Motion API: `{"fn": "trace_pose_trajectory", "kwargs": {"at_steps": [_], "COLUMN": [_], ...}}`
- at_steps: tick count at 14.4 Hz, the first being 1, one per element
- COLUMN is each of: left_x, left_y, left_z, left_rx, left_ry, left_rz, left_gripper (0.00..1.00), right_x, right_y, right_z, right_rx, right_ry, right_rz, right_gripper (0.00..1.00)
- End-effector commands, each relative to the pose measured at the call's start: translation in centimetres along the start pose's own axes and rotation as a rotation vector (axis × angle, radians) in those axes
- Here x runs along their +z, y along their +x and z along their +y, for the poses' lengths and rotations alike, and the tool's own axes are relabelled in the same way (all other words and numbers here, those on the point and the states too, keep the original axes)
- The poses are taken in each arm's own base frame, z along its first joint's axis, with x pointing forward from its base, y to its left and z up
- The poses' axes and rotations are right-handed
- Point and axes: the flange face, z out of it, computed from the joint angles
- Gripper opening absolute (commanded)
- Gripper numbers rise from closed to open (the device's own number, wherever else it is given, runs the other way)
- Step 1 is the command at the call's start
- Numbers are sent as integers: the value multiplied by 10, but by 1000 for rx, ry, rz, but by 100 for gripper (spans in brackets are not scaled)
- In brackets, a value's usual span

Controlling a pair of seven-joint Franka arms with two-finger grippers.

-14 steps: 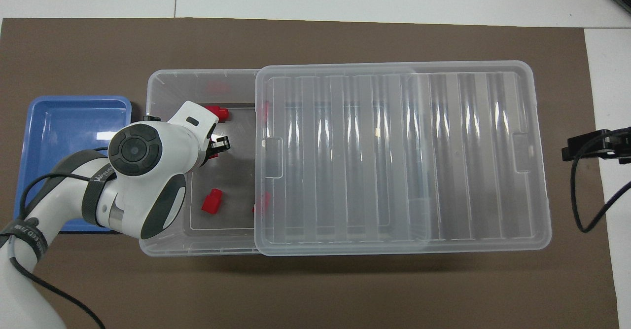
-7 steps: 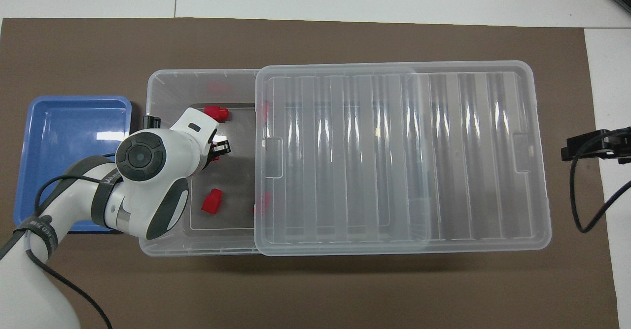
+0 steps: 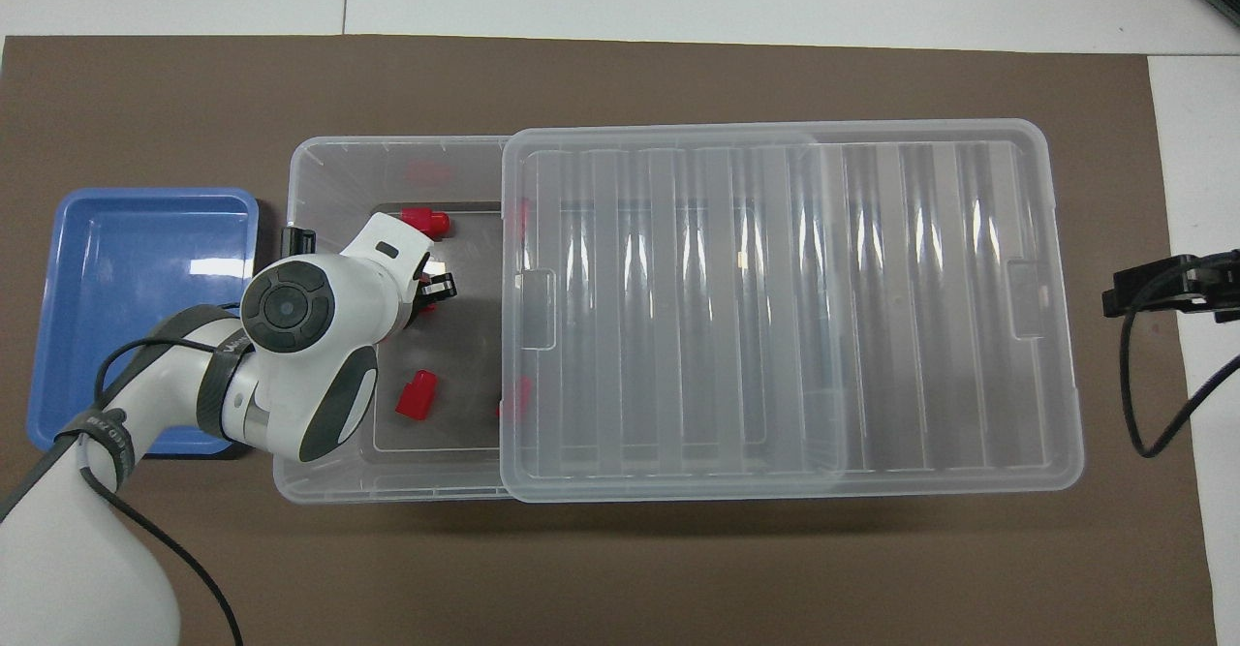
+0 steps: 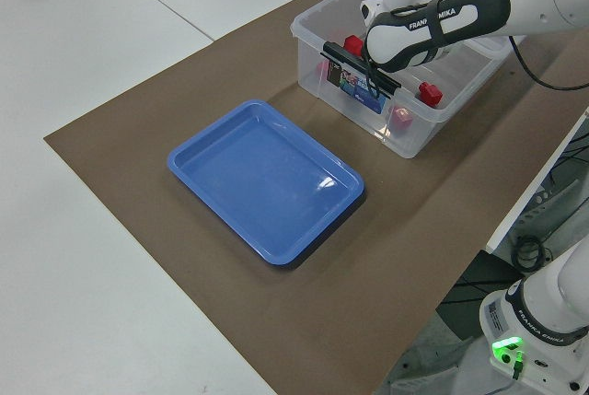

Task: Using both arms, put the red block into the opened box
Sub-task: 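Lower the red block into the box and open the left gripper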

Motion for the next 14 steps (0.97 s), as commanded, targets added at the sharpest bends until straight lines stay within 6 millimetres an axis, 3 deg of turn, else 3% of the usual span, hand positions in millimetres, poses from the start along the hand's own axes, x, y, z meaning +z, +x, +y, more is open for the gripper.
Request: {"fn": "trace_pose_trajectory", "kwargs": {"at_steps": [1, 2, 3, 10, 14], "left_x": [7, 8, 8, 1, -41], "left_y": [-1, 0, 0, 4, 10], "left_z": [-4, -5, -6, -9, -5], "left_rx": [5, 4, 4, -1, 1], "left_ry": [3, 8, 10, 16, 48], "left_rz": [13, 9, 6, 6, -18], "left_gripper": [0, 37, 99, 100, 100], "right_x": [1, 1, 0, 2, 3], "right_y": [-3, -3, -3, -5, -5], "right_z": [5, 5, 5, 6, 6], "right_rx": [15, 14, 14, 16, 16], "right_ry": [1, 1, 1, 2, 3], "right_rz": [-10, -9, -7, -10, -10], "right_gripper": [100, 100, 100, 100, 100]}}
